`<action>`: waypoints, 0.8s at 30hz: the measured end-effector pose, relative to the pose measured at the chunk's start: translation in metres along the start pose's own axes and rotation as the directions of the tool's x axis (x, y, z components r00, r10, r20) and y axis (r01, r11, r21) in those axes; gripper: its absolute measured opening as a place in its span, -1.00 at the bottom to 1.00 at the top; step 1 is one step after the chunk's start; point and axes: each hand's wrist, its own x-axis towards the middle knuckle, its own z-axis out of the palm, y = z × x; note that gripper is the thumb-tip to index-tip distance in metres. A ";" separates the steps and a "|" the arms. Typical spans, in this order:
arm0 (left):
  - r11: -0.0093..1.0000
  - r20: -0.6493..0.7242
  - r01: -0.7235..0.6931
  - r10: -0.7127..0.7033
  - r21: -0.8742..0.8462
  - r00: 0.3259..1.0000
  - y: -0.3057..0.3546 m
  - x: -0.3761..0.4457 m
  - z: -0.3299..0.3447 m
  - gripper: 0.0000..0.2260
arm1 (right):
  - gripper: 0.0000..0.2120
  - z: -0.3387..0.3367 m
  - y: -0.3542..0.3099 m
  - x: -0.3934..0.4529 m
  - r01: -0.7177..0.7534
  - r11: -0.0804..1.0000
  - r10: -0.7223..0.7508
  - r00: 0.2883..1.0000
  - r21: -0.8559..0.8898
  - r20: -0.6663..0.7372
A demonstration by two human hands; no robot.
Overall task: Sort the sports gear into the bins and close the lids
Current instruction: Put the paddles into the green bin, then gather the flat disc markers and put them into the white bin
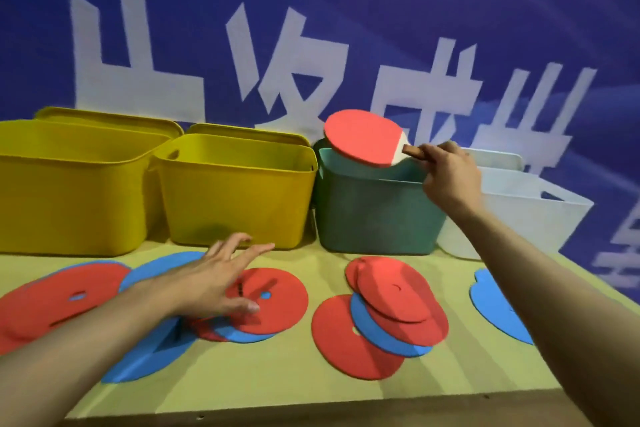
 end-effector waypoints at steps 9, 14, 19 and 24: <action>0.971 0.442 0.059 -0.160 0.233 0.883 0.008 0.045 -0.005 -0.16 | -0.63 0.056 0.050 0.009 -0.046 0.992 0.062 0.989 -0.118 0.134; 0.966 0.469 0.089 -0.197 0.242 0.861 0.010 0.048 -0.006 -0.17 | -0.71 0.065 0.050 0.017 0.013 0.998 -0.005 0.989 -0.057 0.146; 0.963 0.471 0.092 -0.206 0.253 0.858 0.010 0.050 -0.005 -0.16 | -0.62 0.071 0.052 0.011 0.073 0.997 -0.072 0.996 -0.018 0.058; 0.959 0.484 0.103 -0.225 0.265 0.846 0.009 0.051 -0.002 -0.17 | -0.57 0.065 0.047 0.013 -0.167 0.981 0.152 0.977 0.096 0.149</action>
